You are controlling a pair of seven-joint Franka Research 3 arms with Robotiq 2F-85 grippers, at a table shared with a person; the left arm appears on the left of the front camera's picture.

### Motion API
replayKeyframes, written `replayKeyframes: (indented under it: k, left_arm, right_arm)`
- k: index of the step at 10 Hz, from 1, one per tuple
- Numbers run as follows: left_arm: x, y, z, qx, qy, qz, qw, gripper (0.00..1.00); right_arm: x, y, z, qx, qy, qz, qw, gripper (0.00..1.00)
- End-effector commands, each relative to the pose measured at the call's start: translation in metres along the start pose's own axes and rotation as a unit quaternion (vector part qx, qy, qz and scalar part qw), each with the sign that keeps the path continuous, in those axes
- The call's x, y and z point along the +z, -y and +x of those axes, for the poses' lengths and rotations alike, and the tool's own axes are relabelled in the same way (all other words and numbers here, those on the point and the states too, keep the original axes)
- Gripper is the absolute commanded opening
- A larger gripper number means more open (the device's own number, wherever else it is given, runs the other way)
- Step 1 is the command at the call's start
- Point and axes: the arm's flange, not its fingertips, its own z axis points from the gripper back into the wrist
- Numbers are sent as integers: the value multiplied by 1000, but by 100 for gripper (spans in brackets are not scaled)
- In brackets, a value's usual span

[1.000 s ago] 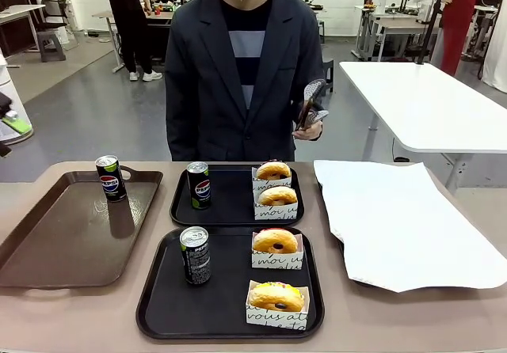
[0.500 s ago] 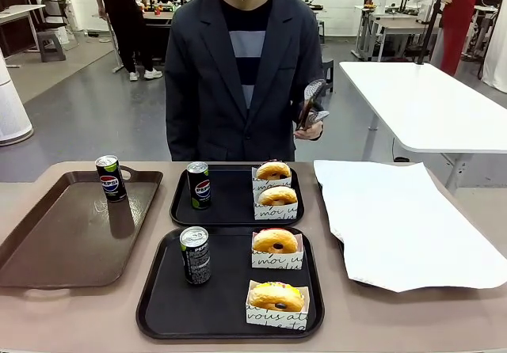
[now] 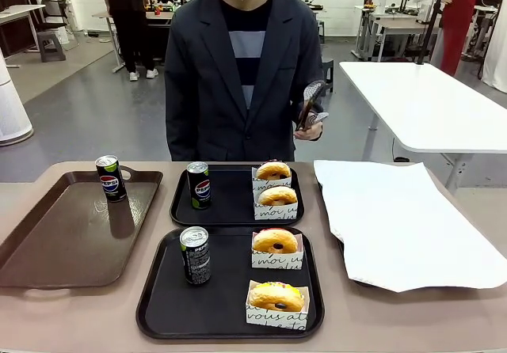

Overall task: Set up donuts and drinks on trays.
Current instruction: Pick up one Pepsi coke from the Handle tray and place it on the Flat Tray without a Pepsi coke.

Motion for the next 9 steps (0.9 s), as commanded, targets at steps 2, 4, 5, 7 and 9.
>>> replayKeyframes:
  k: [2, 4, 5, 7, 9]
  left_arm:
    - [0, 0, 0, 0, 0, 0, 1000, 100]
    - [0, 0, 0, 0, 0, 0, 1000, 100]
    - [0, 0, 0, 0, 0, 0, 1000, 100]
    - [0, 0, 0, 0, 0, 0, 1000, 100]
    - [0, 0, 0, 0, 0, 0, 1000, 100]
  right_arm:
    - [0, 0, 1, 7, 1, 8, 1000, 100]
    - [0, 0, 1, 7, 1, 8, 1000, 100]
    - [0, 0, 1, 7, 1, 8, 1000, 100]
    - [0, 0, 1, 7, 1, 8, 1000, 100]
    - [0, 0, 1, 7, 1, 8, 1000, 100]
